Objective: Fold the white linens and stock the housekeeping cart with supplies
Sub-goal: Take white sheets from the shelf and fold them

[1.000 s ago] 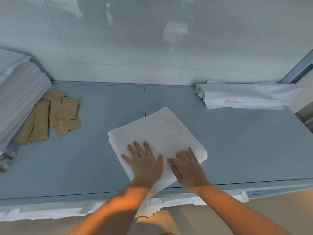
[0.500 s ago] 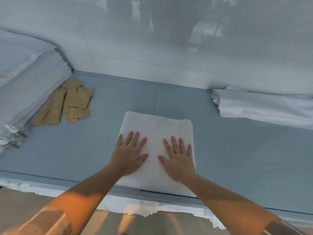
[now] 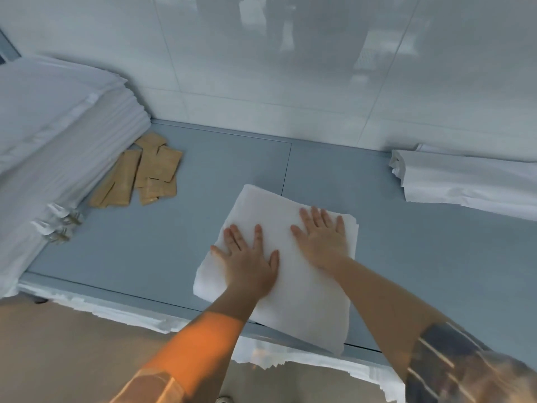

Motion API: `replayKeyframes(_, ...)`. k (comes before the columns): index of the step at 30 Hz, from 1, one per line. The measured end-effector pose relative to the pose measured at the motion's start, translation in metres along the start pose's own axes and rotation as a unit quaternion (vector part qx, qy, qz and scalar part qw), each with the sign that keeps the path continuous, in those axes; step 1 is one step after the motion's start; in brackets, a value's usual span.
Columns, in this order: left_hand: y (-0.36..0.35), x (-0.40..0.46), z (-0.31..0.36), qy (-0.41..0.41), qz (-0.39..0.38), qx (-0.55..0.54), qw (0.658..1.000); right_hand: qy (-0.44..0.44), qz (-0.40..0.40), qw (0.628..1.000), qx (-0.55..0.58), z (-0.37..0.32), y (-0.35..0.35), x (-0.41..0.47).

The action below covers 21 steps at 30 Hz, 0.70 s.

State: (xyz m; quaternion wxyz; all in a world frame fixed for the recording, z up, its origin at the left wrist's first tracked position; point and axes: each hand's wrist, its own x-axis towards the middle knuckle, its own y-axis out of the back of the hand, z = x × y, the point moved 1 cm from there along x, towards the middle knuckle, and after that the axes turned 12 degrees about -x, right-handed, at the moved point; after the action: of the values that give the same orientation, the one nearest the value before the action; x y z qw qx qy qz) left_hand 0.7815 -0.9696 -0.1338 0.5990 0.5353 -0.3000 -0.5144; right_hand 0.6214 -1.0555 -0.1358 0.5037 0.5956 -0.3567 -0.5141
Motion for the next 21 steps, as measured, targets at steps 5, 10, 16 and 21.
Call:
replayKeyframes(5,-0.001,0.001,-0.004,-0.017,0.015,-0.001,1.000,-0.098,-0.048,0.994,-0.024,0.054,-0.001,-0.016)
replayKeyframes(10,-0.004,0.002,-0.007,-0.038,0.028,0.010,0.999,0.038,0.075,0.995,-0.047,0.012,0.009,-0.024)
replayKeyframes(16,-0.002,0.007,-0.014,-0.076,0.014,0.040,0.996,0.069,0.029,0.997,-0.013,0.029,-0.012,-0.026)
replayKeyframes(21,0.010,0.036,-0.021,-0.179,-0.020,0.076,0.981,0.012,0.002,0.994,-0.107,0.071,-0.014,-0.041)
